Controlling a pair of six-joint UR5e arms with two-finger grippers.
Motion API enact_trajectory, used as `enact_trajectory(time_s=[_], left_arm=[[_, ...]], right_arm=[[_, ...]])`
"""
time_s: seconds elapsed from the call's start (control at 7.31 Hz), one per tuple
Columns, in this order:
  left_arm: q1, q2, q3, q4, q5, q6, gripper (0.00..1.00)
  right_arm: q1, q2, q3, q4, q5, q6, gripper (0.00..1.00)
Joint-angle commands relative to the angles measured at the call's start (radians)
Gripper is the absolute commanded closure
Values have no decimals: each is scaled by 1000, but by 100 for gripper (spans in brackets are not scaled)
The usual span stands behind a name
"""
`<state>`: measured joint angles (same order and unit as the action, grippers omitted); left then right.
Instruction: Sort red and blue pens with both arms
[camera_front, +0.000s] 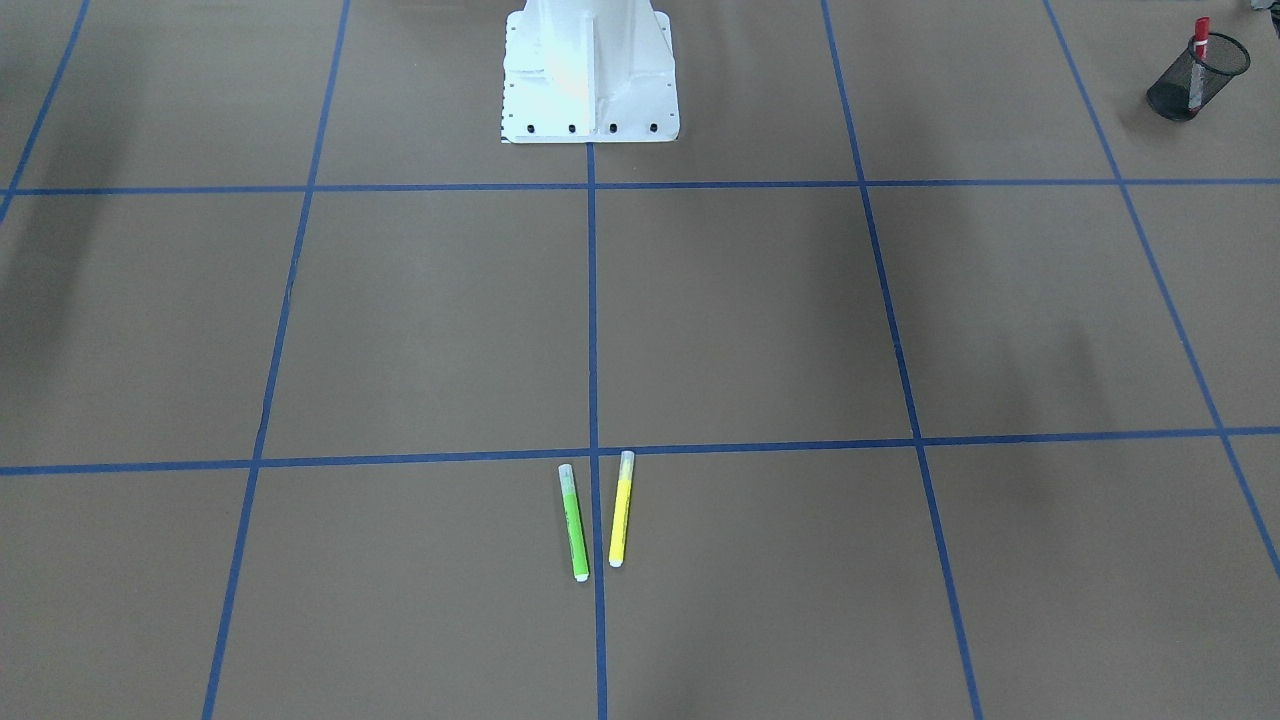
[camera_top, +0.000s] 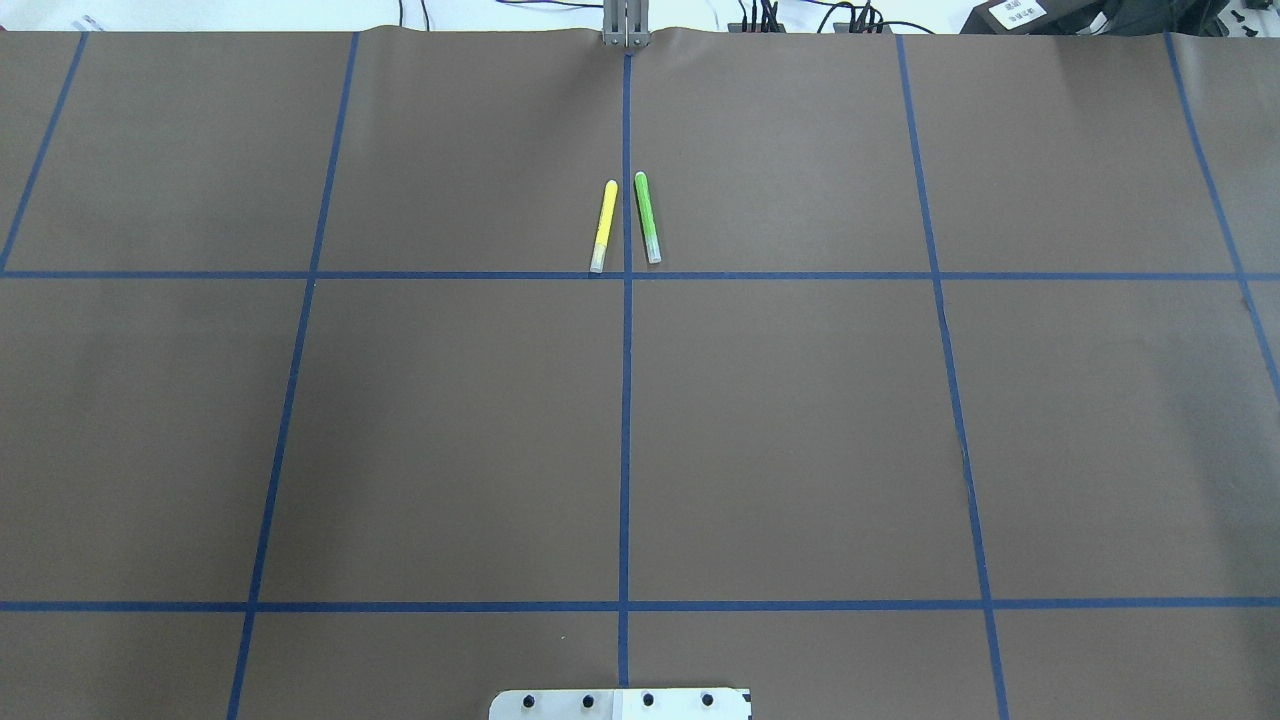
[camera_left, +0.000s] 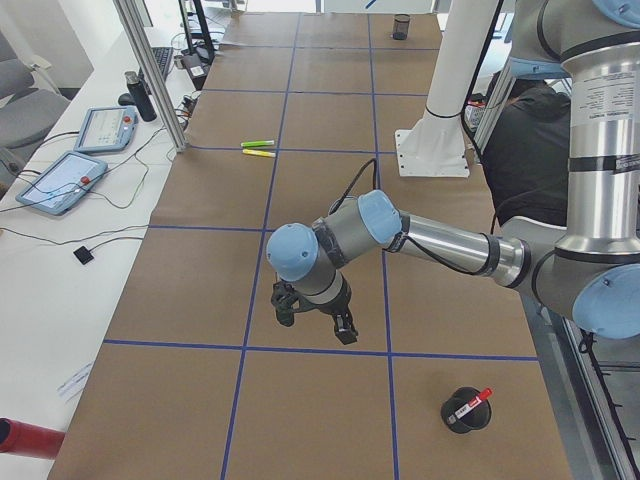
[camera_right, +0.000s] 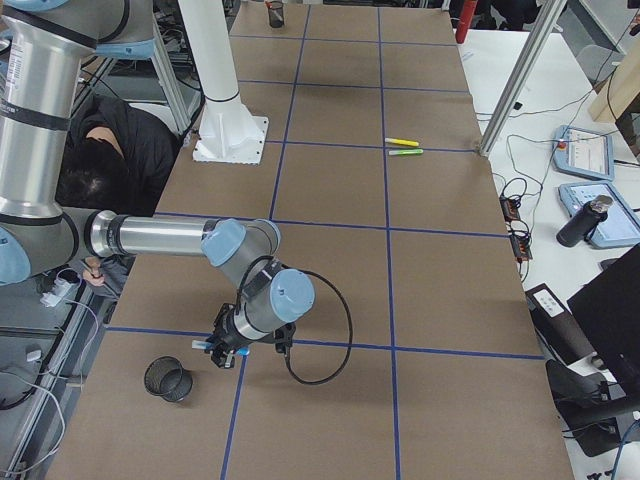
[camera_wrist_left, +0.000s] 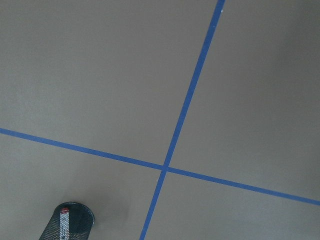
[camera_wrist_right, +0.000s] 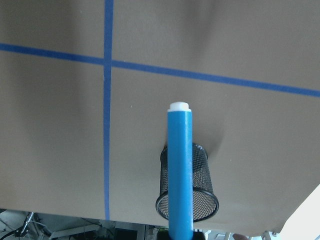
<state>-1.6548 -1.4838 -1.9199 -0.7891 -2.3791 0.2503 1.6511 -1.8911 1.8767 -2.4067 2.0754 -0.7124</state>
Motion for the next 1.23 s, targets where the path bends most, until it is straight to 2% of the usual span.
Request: enact_trajectory(time_s=[0.0,0.41,1.09], left_arm=[[1,7,-21,-96,4,-8,0],[1,5,-45,-96,3,-9,0],[1,0,-50,-96,3,-9,0]], right_arm=[[30,-78,-14,-35,-9,-18,100],[29,-123,-57,-97,-20,33,100],[29,-112,-158,-117,-3,33,100]])
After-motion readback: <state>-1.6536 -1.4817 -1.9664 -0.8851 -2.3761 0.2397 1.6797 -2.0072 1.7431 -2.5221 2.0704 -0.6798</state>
